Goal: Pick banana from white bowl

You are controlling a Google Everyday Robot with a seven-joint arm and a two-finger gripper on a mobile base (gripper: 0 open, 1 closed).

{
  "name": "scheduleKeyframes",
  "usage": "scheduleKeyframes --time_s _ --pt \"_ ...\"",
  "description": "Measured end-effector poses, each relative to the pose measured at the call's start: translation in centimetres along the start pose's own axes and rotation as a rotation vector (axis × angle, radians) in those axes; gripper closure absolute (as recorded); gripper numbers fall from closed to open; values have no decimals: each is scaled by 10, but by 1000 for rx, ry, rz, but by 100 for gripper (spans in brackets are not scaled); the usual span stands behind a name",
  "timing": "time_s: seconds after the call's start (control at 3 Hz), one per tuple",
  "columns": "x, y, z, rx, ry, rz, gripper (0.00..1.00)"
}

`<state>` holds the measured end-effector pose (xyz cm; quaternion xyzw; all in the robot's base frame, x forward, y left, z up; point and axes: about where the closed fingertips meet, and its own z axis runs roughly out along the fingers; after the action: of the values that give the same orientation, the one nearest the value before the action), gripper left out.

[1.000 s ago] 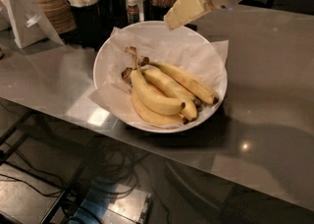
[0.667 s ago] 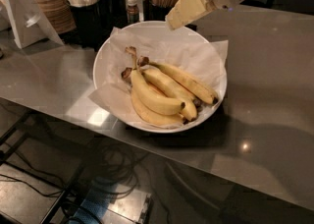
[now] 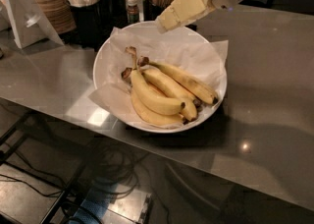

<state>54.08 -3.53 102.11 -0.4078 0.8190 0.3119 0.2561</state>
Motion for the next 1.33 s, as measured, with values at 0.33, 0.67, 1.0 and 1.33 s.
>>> scheduleKeyframes --time_s 0.33,0.67,1.0,1.33 --pt "0 0 1 1 1 0 0" --pt "2 -4 11 22 14 26 0" --pt "5 -8 33 59 46 57 0" --pt "11 -9 51 104 68 91 0"
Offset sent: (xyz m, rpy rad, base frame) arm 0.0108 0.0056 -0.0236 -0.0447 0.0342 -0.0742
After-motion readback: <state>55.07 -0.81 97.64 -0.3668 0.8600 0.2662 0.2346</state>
